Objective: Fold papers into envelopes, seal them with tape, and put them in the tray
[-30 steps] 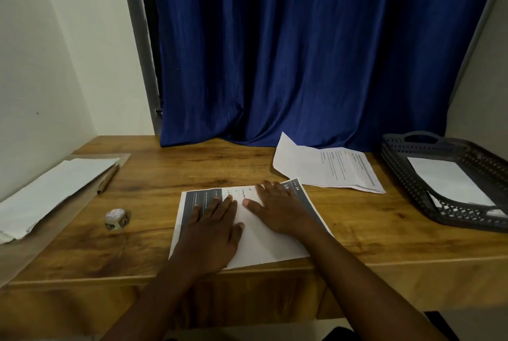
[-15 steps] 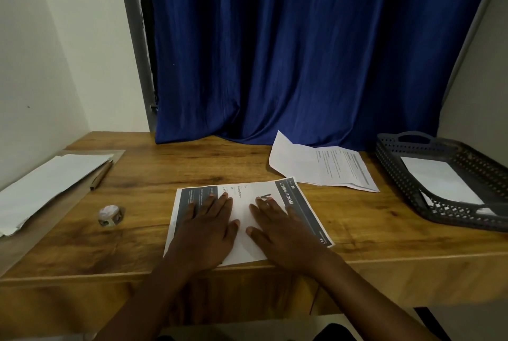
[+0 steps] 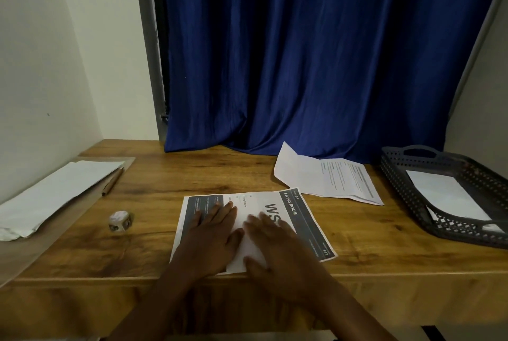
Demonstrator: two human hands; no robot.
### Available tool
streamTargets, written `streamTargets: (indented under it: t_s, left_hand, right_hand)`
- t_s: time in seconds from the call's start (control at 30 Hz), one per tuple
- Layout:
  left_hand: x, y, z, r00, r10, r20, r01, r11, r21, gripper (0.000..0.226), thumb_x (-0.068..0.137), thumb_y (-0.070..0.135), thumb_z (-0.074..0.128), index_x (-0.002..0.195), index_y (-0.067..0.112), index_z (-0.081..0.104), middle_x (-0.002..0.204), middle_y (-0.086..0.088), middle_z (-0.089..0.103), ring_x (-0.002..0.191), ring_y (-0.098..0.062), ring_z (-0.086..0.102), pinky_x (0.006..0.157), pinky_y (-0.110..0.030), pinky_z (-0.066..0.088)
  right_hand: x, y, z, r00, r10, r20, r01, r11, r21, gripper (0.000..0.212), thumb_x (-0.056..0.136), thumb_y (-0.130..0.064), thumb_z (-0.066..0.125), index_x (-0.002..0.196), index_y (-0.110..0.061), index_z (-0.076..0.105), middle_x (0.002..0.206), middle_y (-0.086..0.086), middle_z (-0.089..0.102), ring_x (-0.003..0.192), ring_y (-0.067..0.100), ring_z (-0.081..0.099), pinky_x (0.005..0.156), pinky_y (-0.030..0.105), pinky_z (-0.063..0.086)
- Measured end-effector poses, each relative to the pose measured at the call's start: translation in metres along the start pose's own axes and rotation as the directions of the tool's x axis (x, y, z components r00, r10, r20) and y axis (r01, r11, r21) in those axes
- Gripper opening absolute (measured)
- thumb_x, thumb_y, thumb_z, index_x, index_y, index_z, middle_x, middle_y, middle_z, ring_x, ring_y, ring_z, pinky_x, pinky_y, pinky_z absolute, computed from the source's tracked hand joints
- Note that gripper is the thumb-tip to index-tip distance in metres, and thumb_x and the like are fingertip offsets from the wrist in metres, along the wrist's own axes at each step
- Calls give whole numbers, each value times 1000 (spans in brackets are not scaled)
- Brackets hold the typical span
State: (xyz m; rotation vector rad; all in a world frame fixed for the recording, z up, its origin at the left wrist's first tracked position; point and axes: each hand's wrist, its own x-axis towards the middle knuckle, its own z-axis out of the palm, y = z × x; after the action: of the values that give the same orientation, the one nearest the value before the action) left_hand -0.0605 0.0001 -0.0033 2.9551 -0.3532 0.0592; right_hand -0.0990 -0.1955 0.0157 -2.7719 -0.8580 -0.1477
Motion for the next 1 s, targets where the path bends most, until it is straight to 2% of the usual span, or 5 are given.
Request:
streamTargets:
  t_s: [0.13, 0.3, 0.43, 0.67, 1.0]
  left_hand:
    - [-6, 1, -13, 996, -74, -48, 56, 950, -309, 62, 107, 40, 33, 162, 25, 8, 169, 1, 12, 156, -16, 7, 125, -37, 5]
    - [-16, -7, -26, 918, -288, -275, -66, 571, -818, 48, 104, 11, 50, 148, 30, 41, 142, 17, 52, 126, 7, 51, 91, -8, 44]
    - [-29, -27, -41, 820, -422, -388, -178, 456, -872, 33, 102, 20, 54, 130, 36, 55, 122, 15, 67, 108, 13, 60, 89, -19, 47]
    - [-36, -70, -60, 803, -534, -263, -163, 228, -960, 28, 103, 37, 48, 127, 29, 59, 123, -1, 71, 117, -18, 65, 107, -46, 46]
    - [-9, -66, -38, 884, -467, -30, 13, 88, -996, 49, 106, 56, 15, 117, 32, 56, 117, -8, 70, 104, -23, 68, 100, -42, 44]
  right_hand:
    - [-2, -26, 11, 997, -49, 55, 49, 999, 5, 91, 92, -56, 50, 160, -26, -3, 168, -6, -2, 150, 4, -10, 124, 36, -11]
    - [1, -24, 24, 997, -70, 17, 72, 986, -149, 84, 87, -71, 34, 158, -31, 16, 167, 2, 16, 154, 24, 13, 116, 52, -8]
    - [-9, -22, 20, 999, -38, -1, 37, 984, -175, 64, 69, -71, 60, 124, -38, 60, 129, -8, 67, 119, 18, 65, 103, 46, 33]
    - [-29, -6, 1, 978, 82, -191, -31, 966, 257, 31, 104, -46, 41, 133, -41, 53, 131, -34, 43, 121, -11, 37, 110, 10, 17]
    - [-9, 24, -12, 926, 364, -102, -60, 410, 910, 36, 82, -55, 65, 110, -33, 69, 101, -20, 75, 94, 2, 69, 70, 16, 53]
